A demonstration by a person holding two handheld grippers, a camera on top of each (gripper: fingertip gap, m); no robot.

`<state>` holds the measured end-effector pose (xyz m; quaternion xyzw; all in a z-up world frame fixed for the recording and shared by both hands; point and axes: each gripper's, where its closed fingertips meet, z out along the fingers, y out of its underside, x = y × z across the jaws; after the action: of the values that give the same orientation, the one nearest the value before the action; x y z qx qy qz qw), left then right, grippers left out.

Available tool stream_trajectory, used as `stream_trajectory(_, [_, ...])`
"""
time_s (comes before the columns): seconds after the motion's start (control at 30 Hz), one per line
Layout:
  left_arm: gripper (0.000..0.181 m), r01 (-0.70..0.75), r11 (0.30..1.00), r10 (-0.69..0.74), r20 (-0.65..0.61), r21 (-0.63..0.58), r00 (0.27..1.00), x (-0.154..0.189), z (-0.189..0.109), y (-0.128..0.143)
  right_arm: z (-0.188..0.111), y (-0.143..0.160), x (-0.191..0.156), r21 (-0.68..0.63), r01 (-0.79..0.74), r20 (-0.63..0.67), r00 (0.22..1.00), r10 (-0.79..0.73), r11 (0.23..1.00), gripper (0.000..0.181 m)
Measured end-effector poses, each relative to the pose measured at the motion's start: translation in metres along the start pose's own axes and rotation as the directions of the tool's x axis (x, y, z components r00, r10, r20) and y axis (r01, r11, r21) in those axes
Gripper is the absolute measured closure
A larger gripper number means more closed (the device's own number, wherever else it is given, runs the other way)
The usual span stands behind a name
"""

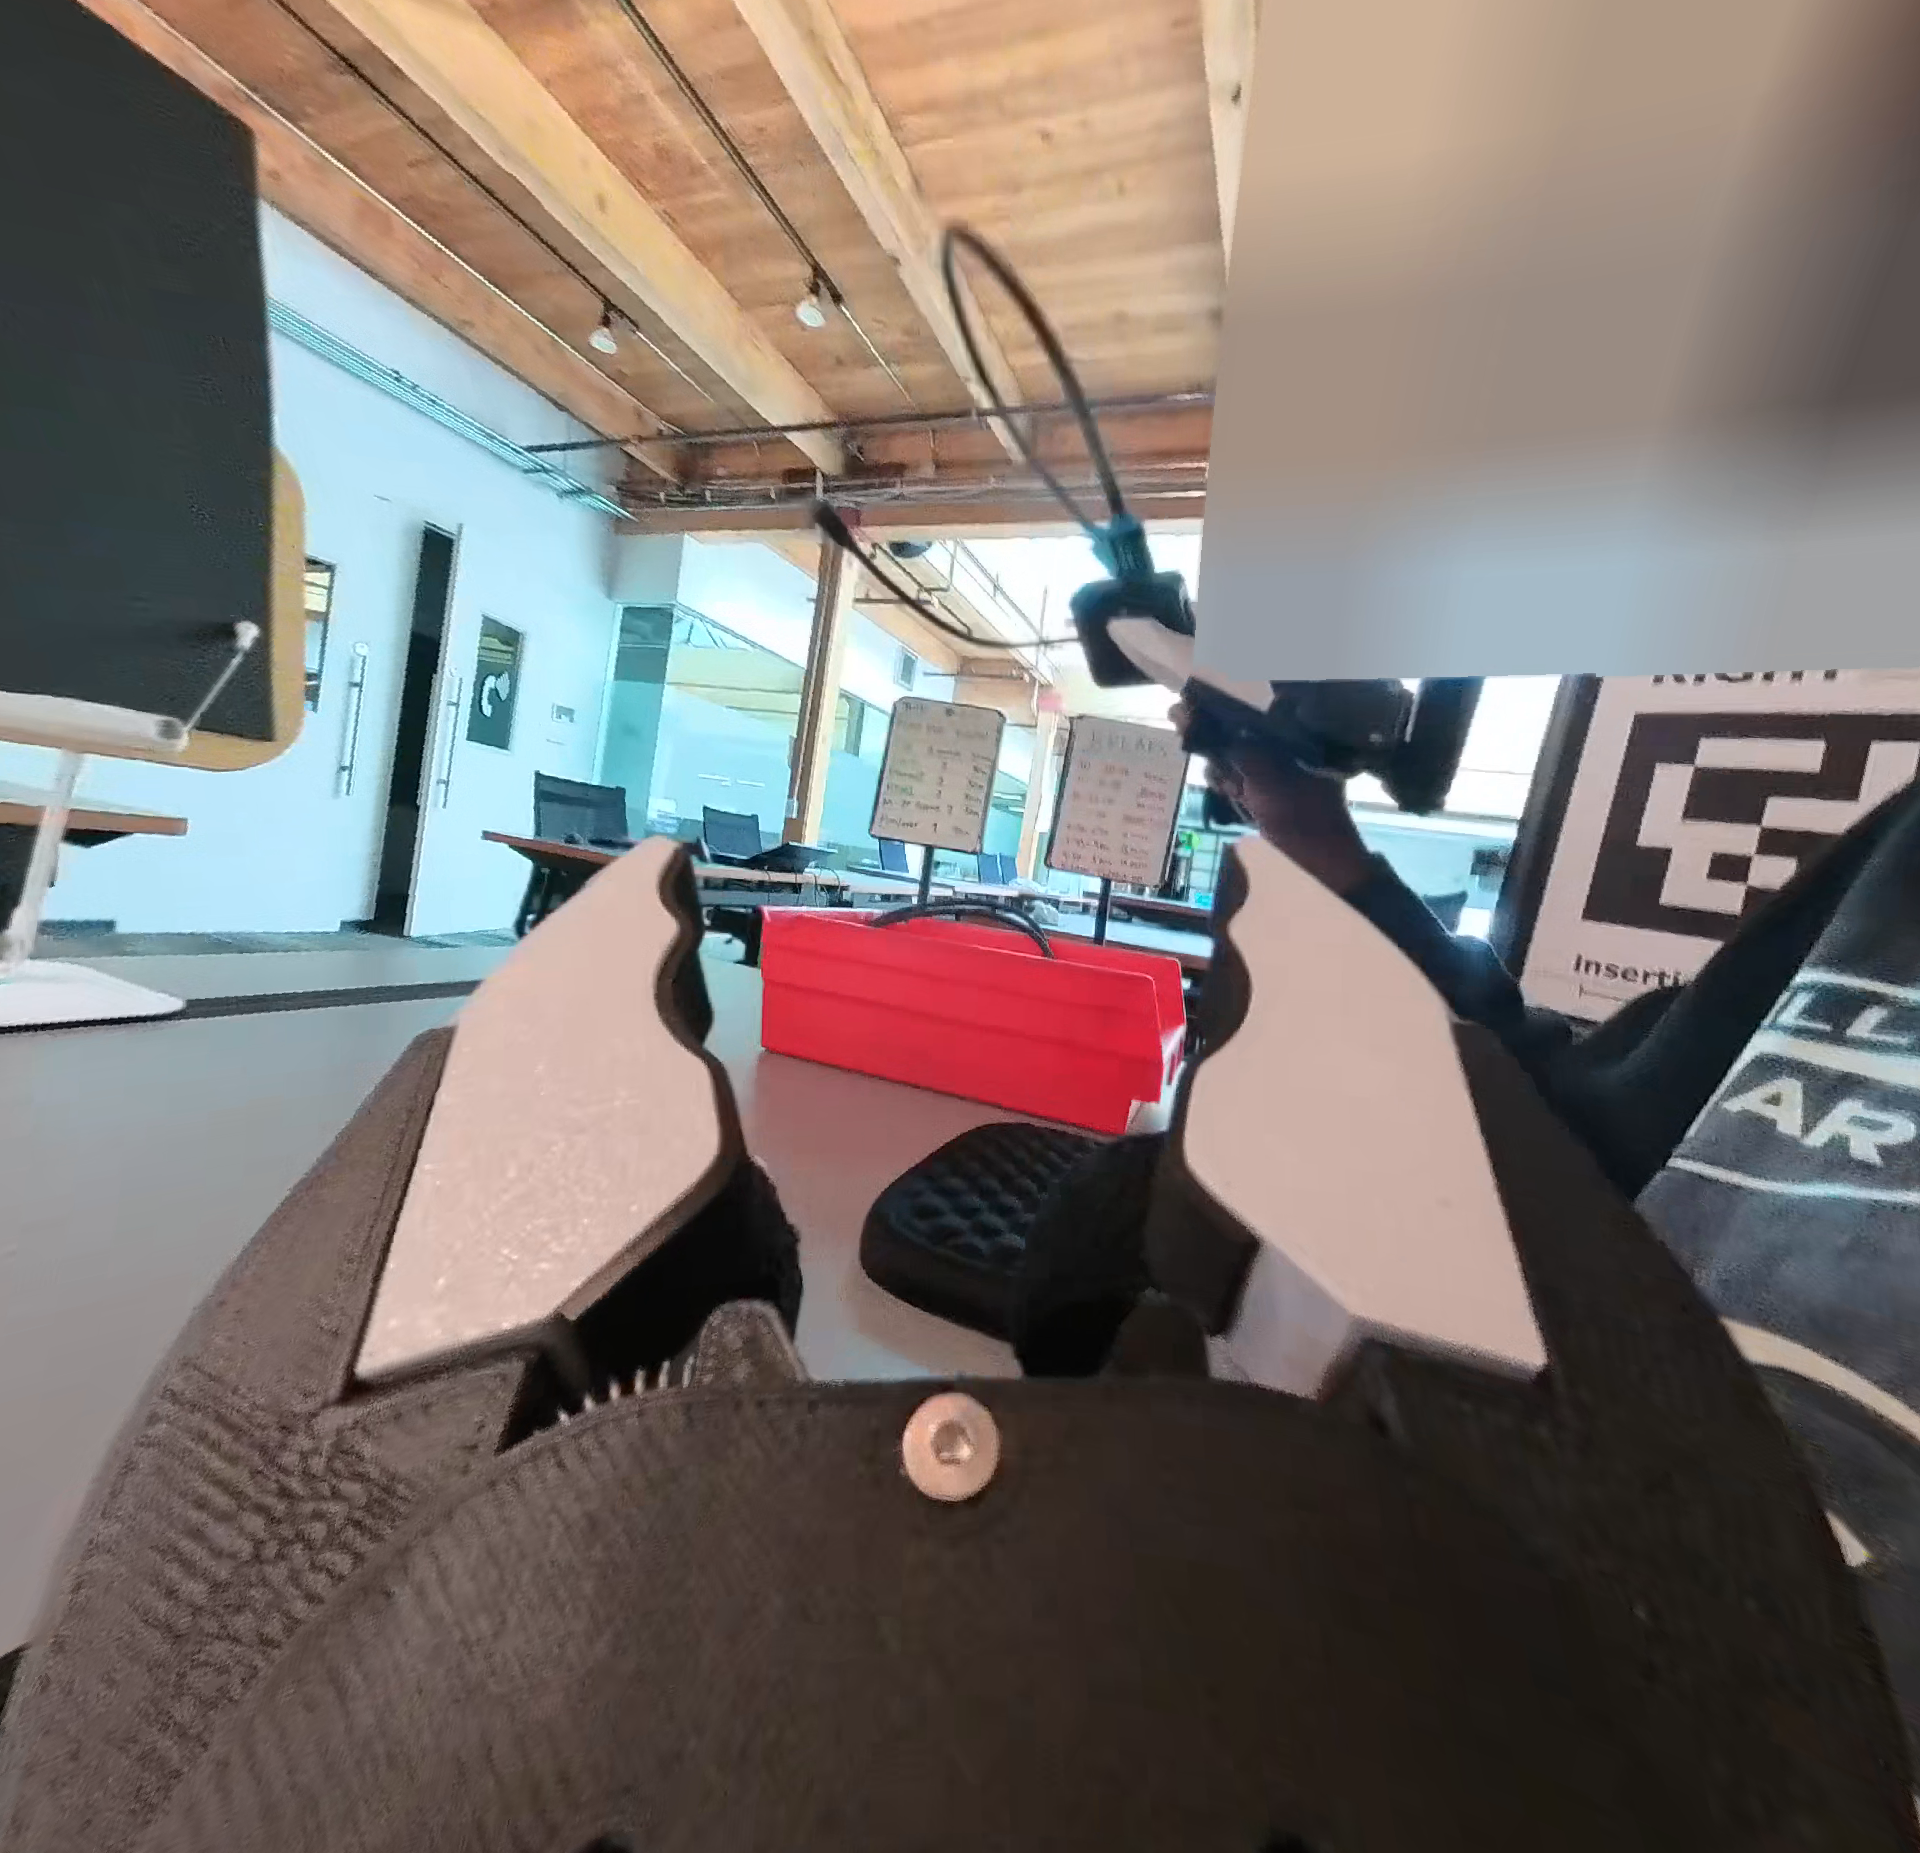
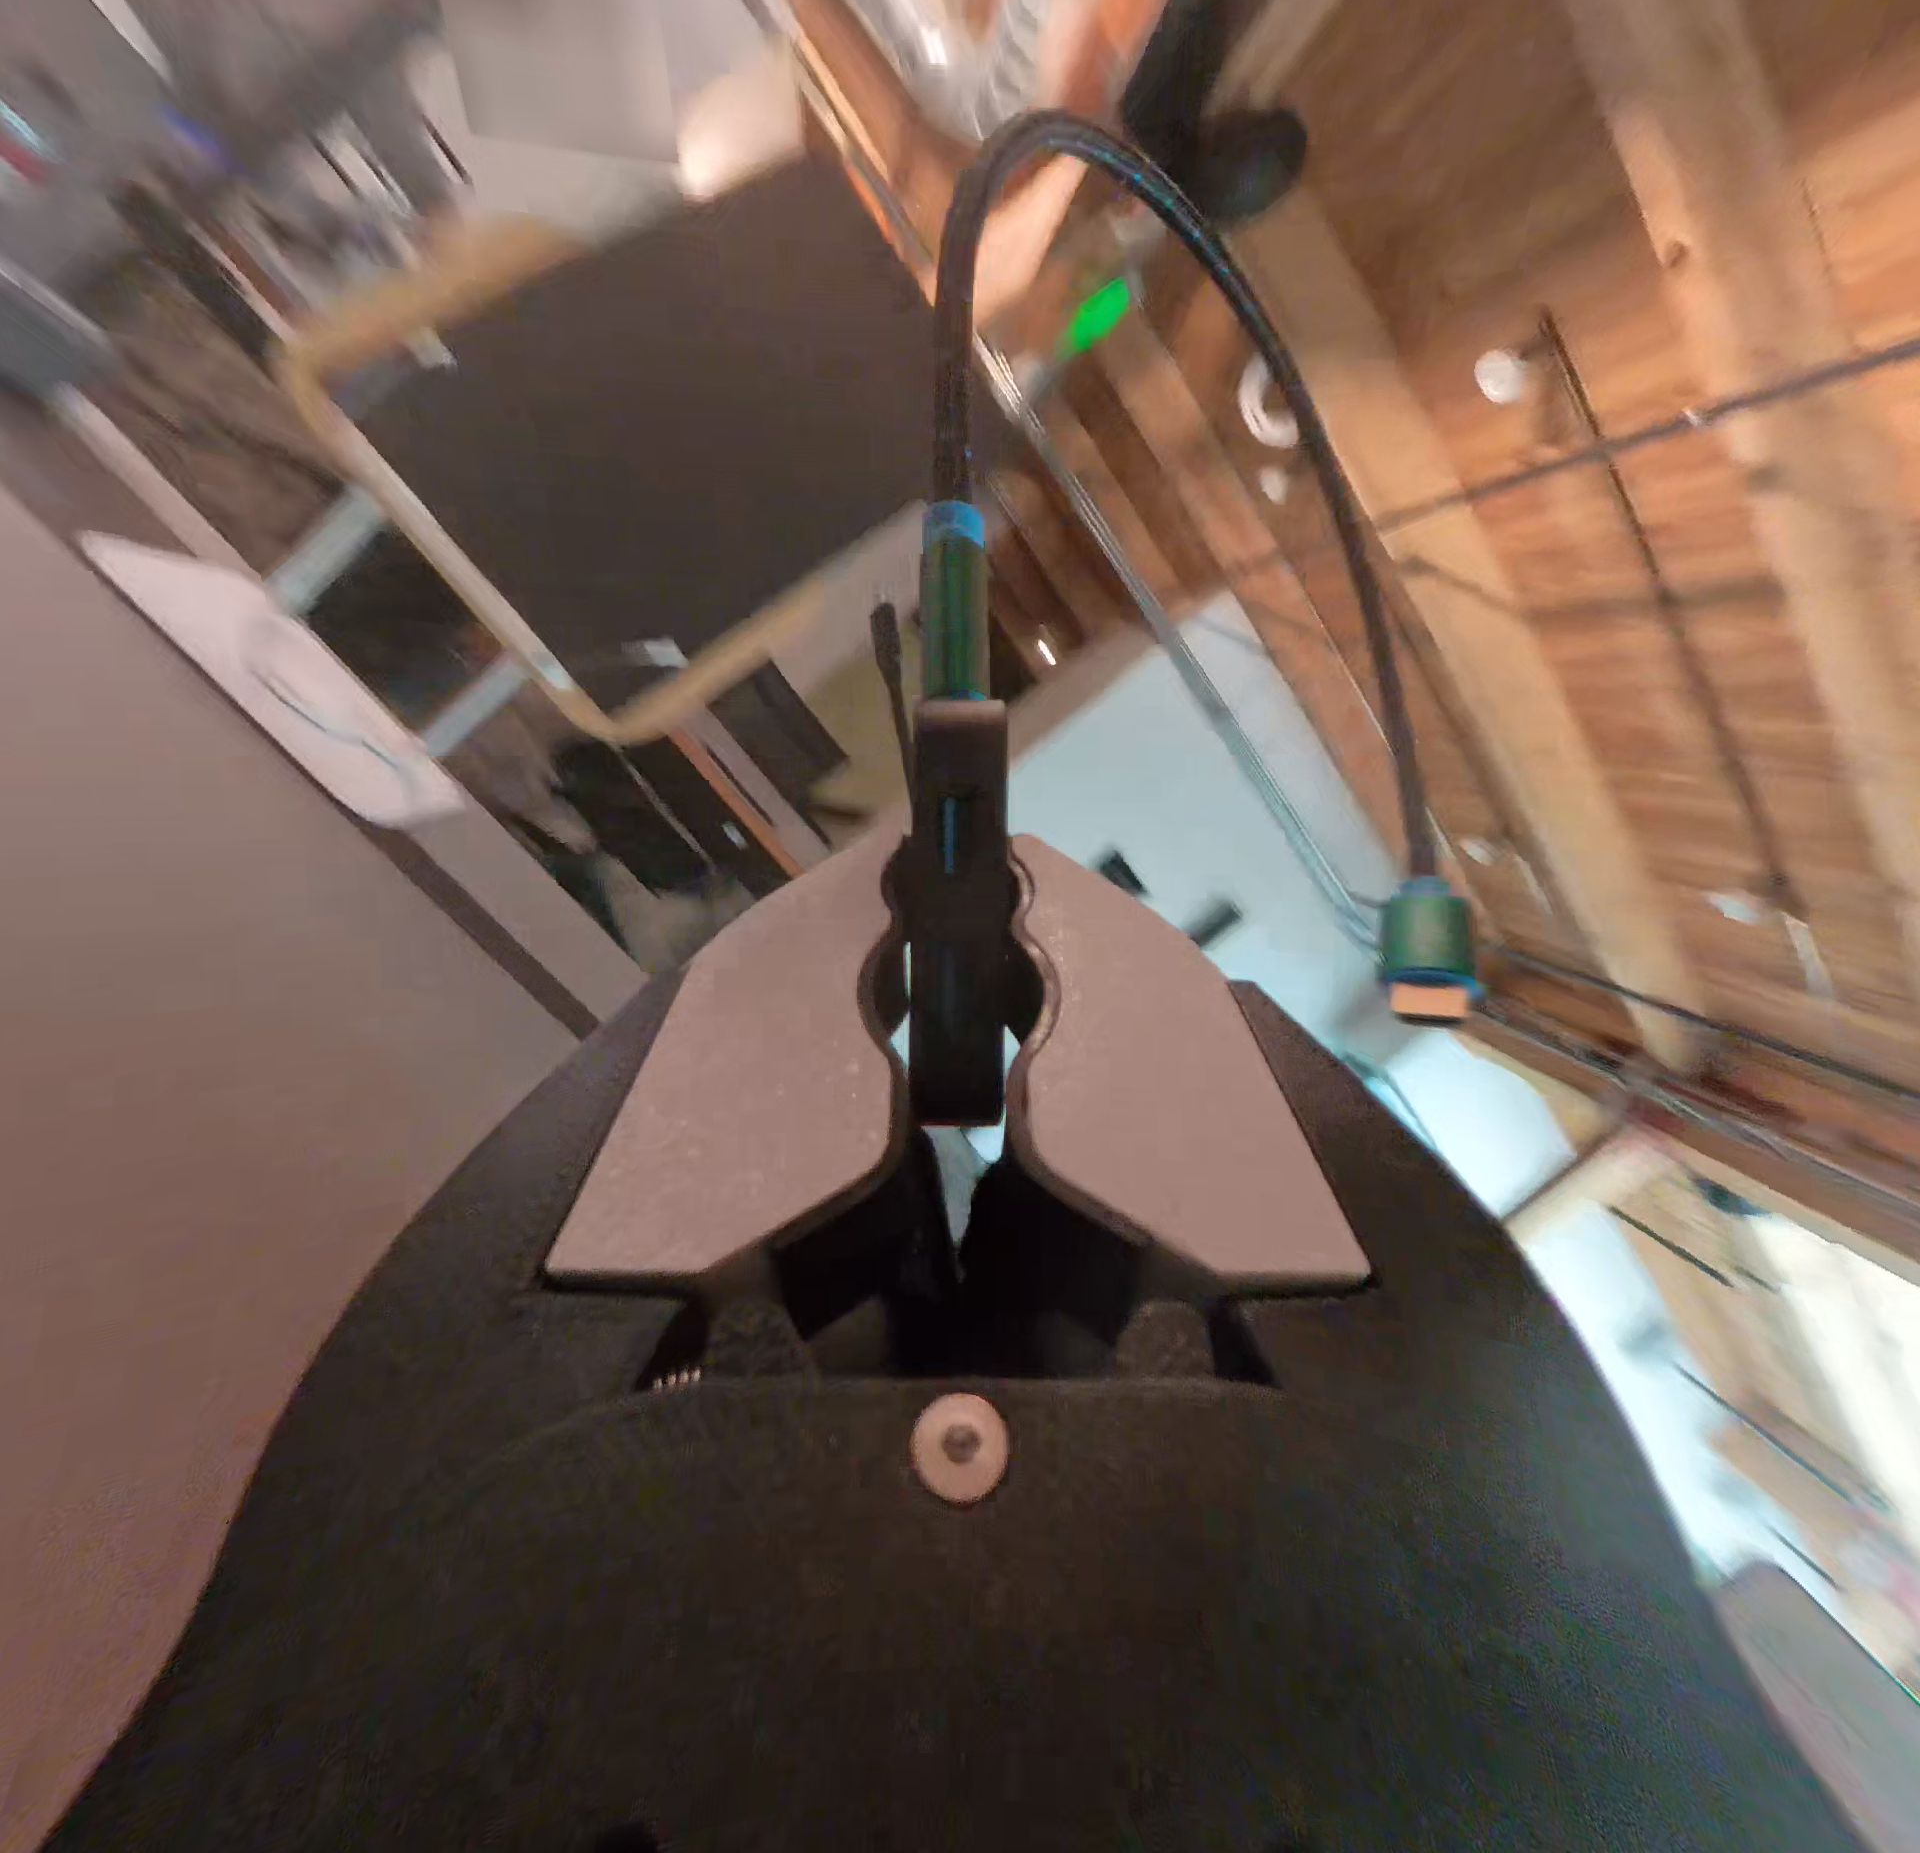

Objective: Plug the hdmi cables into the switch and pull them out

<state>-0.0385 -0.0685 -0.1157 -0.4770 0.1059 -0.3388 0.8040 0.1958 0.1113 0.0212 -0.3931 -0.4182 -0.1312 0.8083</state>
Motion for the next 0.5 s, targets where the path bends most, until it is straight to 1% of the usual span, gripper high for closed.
stream_trajectory(0.03, [0.088,0.002,1.0,-0.002,0.002,0.006,1.0,-0.001,0.0,-0.001,-0.002,0.018,0.004,-0.072,0.029,-0.03,0.999,-0.032,0.997,0.168])
stream_trajectory(0.1, [0.088,-0.001,1.0,0.001,0.0,0.01,1.0,-0.001,-0.001,-0.001,-0.007,0.056,0.001,-0.222,0.082,-0.038,0.995,-0.093,0.972,0.168])
stream_trajectory(0.17, [0.088,-0.004,1.0,0.004,0.003,0.008,1.0,-0.001,0.0,0.0,-0.013,0.1,-0.012,-0.378,0.112,-0.001,0.993,-0.121,0.919,0.168])
stream_trajectory(0.23, [0.088,-0.003,1.0,0.003,0.003,0.007,1.0,-0.001,0.0,0.0,-0.022,0.148,-0.035,-0.53,0.116,0.081,0.993,-0.086,0.84,0.167])
stream_trajectory(0.27, [0.089,0.0,1.0,0.0,0.004,0.007,1.0,-0.001,0.0,0.0,-0.029,0.173,-0.05,-0.613,0.101,0.138,0.99,-0.019,0.784,0.167])
stream_trajectory(0.3, [0.09,0.004,1.0,-0.004,0.006,0.007,1.0,-0.002,0.0,0.0,-0.038,0.196,-0.068,-0.691,0.079,0.192,0.978,0.077,0.718,0.167])
stream_trajectory(0.33, [0.091,0.008,1.0,-0.008,0.008,0.007,1.0,-0.002,0.0,0.0,-0.048,0.214,-0.087,-0.753,0.054,0.237,0.952,0.194,0.656,0.167])
stream_trajectory(0.37, [0.091,0.011,1.0,-0.011,0.009,0.006,1.0,-0.003,0.0,0.0,-0.056,0.226,-0.103,-0.795,0.006,0.249,0.915,0.318,0.607,0.166])
stream_trajectory(0.4, [0.091,0.013,1.0,-0.013,0.01,0.005,1.0,-0.003,0.0,0.0,-0.062,0.231,-0.119,-0.823,-0.054,0.261,0.849,0.46,0.565,0.167])
stream_trajectory(0.43, [0.092,0.014,1.0,-0.014,0.01,0.004,1.0,-0.003,0.001,0.001,-0.066,0.23,-0.13,-0.841,-0.123,0.252,0.773,0.582,0.527,0.162])
stream_trajectory(0.5, [0.093,0.015,1.0,-0.015,0.008,0.005,1.0,-0.003,0.001,0.001,-0.066,0.229,-0.131,-0.853,-0.241,0.184,0.692,0.698,0.463,0.157])
